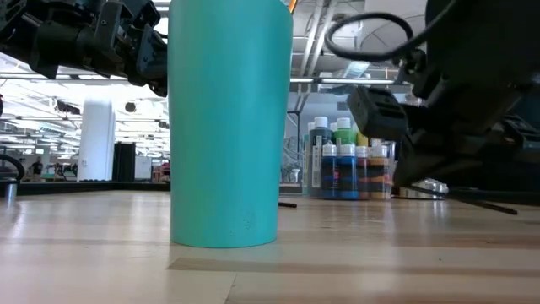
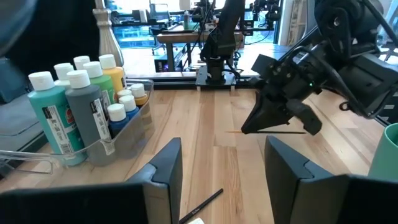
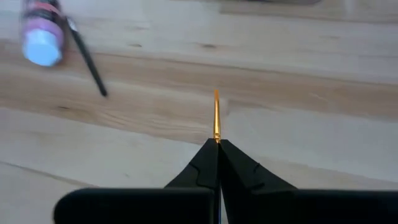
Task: Pick & Place Paint Supplies
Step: Put the gold paintbrush into the green cup
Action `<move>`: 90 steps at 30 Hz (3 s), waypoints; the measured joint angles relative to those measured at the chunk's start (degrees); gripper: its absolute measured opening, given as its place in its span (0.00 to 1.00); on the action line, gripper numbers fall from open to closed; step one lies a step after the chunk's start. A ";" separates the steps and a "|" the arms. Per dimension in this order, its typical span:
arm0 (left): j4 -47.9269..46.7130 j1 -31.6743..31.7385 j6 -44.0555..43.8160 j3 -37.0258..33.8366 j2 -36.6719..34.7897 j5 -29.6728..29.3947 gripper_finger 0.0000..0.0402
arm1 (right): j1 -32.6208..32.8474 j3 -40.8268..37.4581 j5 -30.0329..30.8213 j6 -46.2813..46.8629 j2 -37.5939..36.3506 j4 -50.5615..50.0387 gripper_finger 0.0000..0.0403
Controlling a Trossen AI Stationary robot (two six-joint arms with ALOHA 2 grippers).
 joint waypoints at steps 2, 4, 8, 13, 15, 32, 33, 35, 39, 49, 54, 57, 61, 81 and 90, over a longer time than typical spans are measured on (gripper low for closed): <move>0.00 0.02 0.00 0.00 0.00 0.00 0.30 | 0.14 0.65 1.11 -0.46 -0.07 -0.14 0.00; 0.00 0.02 0.00 0.00 0.00 0.00 0.30 | 0.08 1.16 2.06 -0.83 -0.07 -0.35 0.00; 0.00 0.02 0.00 0.00 0.00 0.00 0.30 | 0.11 2.66 2.60 -1.42 -0.11 -1.88 0.00; -0.02 0.01 0.00 0.00 0.00 0.00 0.30 | 0.54 5.00 5.09 -1.43 -0.13 -5.32 0.00; -0.02 0.00 0.00 0.00 0.00 0.00 0.30 | 0.67 6.23 5.60 -1.47 -0.17 -7.16 0.00; -0.02 0.01 0.00 0.00 0.00 -0.02 0.30 | 1.56 15.90 16.58 -9.67 -0.24 -12.46 0.00; -0.02 0.01 0.00 0.00 0.00 0.00 0.30 | 1.56 16.37 17.41 -10.33 -0.24 -12.51 0.00; -0.02 0.01 0.00 0.00 0.00 -0.02 0.30 | 1.59 17.43 19.04 -11.42 -0.24 -12.60 0.00; -0.04 0.01 0.00 0.00 0.00 -0.02 0.30 | 1.72 19.75 22.01 -15.10 -0.24 -13.58 0.00; -0.07 0.01 0.18 0.00 0.00 -0.01 0.30 | 2.28 24.49 29.84 -23.08 -0.26 -13.69 0.00; -0.31 0.02 0.22 0.00 0.44 -0.02 0.30 | 3.18 24.67 35.22 -23.09 -0.26 -13.71 0.00; 0.08 0.05 0.24 0.08 1.16 -0.17 0.30 | 3.93 24.67 38.17 -23.06 -0.26 -13.60 0.00; 0.58 0.07 0.24 0.09 1.58 -0.31 0.30 | 4.79 24.67 42.16 -23.05 -0.26 -13.15 0.00; 1.10 0.26 0.24 0.00 3.67 -0.68 0.30 | 5.32 28.53 42.63 -65.17 -0.28 19.52 0.00; 1.42 0.44 0.22 -0.02 4.09 -0.68 0.30 | 4.49 28.56 36.25 -88.90 0.25 42.24 0.00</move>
